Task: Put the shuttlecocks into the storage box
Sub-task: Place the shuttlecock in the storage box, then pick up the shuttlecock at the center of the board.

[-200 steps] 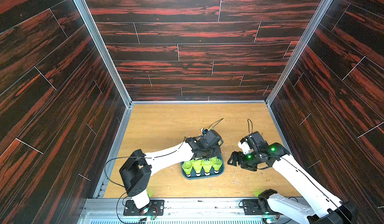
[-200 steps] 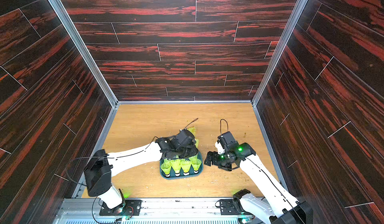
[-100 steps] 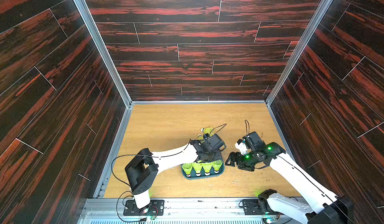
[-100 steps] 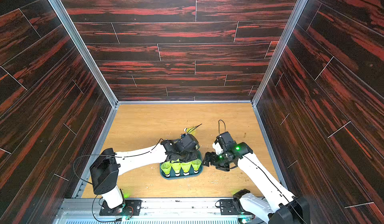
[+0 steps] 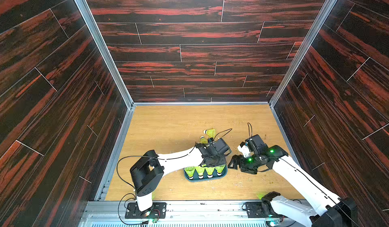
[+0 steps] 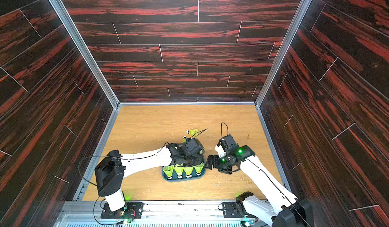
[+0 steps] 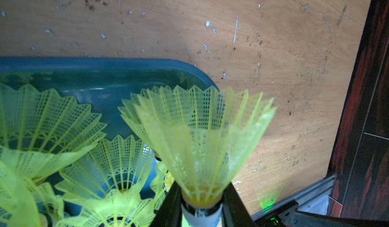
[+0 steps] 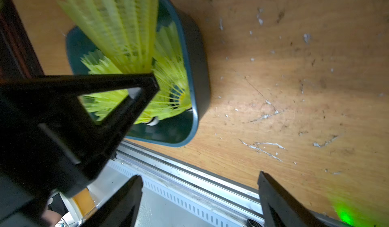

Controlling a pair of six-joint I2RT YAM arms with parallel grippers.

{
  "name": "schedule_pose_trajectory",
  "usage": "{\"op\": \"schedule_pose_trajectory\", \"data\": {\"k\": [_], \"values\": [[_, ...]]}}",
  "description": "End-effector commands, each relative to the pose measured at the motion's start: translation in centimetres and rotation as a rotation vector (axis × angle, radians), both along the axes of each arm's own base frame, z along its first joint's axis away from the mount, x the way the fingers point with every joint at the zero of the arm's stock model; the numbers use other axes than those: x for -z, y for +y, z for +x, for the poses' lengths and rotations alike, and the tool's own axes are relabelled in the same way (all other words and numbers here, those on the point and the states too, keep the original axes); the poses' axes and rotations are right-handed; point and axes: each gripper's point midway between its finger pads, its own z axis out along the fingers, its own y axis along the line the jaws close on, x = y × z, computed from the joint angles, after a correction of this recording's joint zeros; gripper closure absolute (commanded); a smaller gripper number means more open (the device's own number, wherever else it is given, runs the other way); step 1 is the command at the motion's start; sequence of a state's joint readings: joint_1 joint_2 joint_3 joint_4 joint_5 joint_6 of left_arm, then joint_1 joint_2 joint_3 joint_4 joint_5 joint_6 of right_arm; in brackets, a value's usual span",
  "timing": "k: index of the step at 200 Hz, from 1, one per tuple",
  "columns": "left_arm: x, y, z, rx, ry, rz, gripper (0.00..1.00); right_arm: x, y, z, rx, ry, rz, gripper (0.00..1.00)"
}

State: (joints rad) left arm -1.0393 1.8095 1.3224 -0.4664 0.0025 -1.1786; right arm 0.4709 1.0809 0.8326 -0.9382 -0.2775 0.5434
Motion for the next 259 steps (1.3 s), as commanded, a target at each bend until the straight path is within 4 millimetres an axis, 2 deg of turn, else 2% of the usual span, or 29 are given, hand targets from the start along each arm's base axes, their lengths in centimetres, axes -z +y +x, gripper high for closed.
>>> {"op": "schedule_pose_trajectory", "data": {"k": [1, 13, 29, 46, 53, 58, 81, 106, 131, 155, 187, 203, 259], "values": [[-1.1, 0.0, 0.0, -0.005, -0.005, 0.003, 0.54, 0.0, 0.1, 0.2, 0.015, -0.004, 0.009, 0.1], [-1.8, 0.0, 0.1, -0.008, -0.015, -0.003, 0.46, -0.1, 0.0, 0.6, 0.026, -0.014, -0.002, 0.1], [-2.9, 0.0, 0.2, -0.012, -0.027, -0.012, 0.42, -0.1, -0.2, 0.9, 0.039, -0.023, -0.017, 0.1], [-3.7, 0.2, 0.0, -0.004, -0.025, -0.016, 0.42, -0.1, -0.6, 1.1, 0.059, -0.036, -0.032, 0.1], [-3.3, 1.1, -0.5, 0.0, -0.007, 0.028, 0.42, -0.2, -0.7, 1.2, 0.067, -0.044, -0.036, 0.1], [-4.7, 1.5, -0.6, 0.001, -0.027, 0.015, 0.42, -0.4, -0.7, 1.4, 0.076, -0.053, -0.035, 0.1], [-7.1, 3.2, -0.2, -0.001, -0.083, 0.045, 0.42, -1.2, -1.0, 2.4, 0.111, -0.111, -0.042, 0.09], [-8.8, 5.2, 0.1, 0.009, -0.152, 0.082, 0.42, -2.4, -0.8, 4.2, 0.132, -0.216, -0.021, 0.08], [-8.7, 8.4, 0.2, -0.001, -0.212, 0.135, 0.42, -3.6, -0.8, 5.2, 0.173, -0.305, 0.015, 0.07], [-10.0, 11.6, 1.6, -0.092, -0.35, 0.144, 0.41, -3.5, -1.1, 5.2, 0.21, -0.336, 0.038, 0.07], [-11.5, 14.7, 3.0, -0.2, -0.42, 0.118, 0.4, -3.4, -1.1, 4.9, 0.224, -0.357, 0.064, 0.07], [-11.9, 15.1, 2.9, -0.202, -0.433, 0.115, 0.4, -3.6, -1.0, 4.9, 0.223, -0.367, 0.082, 0.07], [-10.8, 16.2, 2.0, -0.202, -0.405, 0.142, 0.4, -2.7, -0.8, 5.0, 0.207, -0.345, 0.062, 0.09]]}}
